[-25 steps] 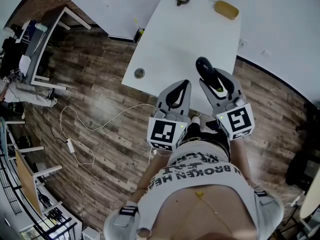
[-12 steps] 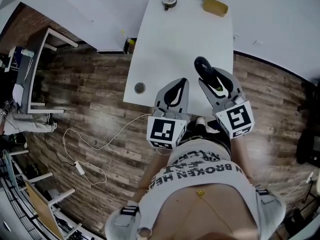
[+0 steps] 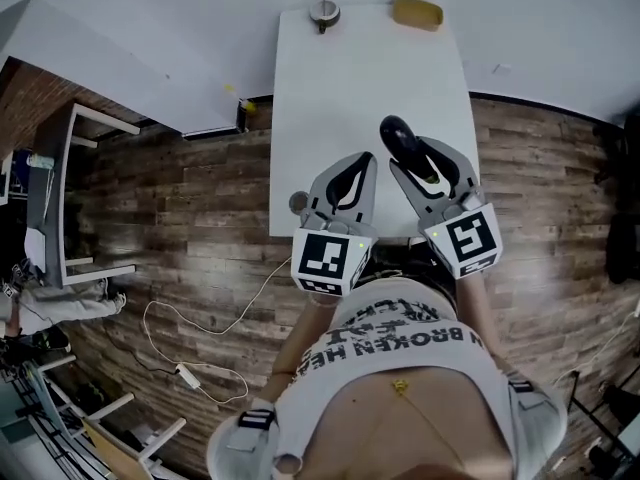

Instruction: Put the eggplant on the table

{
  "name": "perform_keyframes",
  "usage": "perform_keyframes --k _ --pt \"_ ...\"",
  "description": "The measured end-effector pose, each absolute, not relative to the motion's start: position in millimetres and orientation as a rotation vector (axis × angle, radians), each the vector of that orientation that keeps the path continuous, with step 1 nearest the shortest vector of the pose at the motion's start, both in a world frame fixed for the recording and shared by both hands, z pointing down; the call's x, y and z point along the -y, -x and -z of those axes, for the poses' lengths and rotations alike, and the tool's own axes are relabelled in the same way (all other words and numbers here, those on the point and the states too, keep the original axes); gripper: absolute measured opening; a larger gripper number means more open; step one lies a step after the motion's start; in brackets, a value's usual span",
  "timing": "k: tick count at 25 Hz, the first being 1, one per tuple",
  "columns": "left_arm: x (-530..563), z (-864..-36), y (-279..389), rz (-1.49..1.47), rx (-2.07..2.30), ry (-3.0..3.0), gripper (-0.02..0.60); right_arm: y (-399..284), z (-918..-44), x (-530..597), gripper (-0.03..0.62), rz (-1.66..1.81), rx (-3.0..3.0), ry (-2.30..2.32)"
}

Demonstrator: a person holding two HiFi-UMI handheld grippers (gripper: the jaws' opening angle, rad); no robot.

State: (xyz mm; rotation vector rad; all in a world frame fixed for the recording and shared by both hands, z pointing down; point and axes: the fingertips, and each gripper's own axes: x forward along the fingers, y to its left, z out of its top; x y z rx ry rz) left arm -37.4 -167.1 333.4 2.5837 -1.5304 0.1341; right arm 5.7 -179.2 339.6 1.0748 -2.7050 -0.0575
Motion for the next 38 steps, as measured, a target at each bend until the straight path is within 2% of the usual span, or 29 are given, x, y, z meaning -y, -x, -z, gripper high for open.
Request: perform_keyframes --k 16,38 --pt "177.7 -345.7 86.8 -0.122 1.362 -2.683 0.006 41.4 -353.7 182.1 0.192 0.066 2.586 -1.237" --pt "155.9 -348.9 88.6 -0.091 1.349 -2.665 0.006 40.2 -360.5 172.9 0.192 0.058 2.559 -1.201"
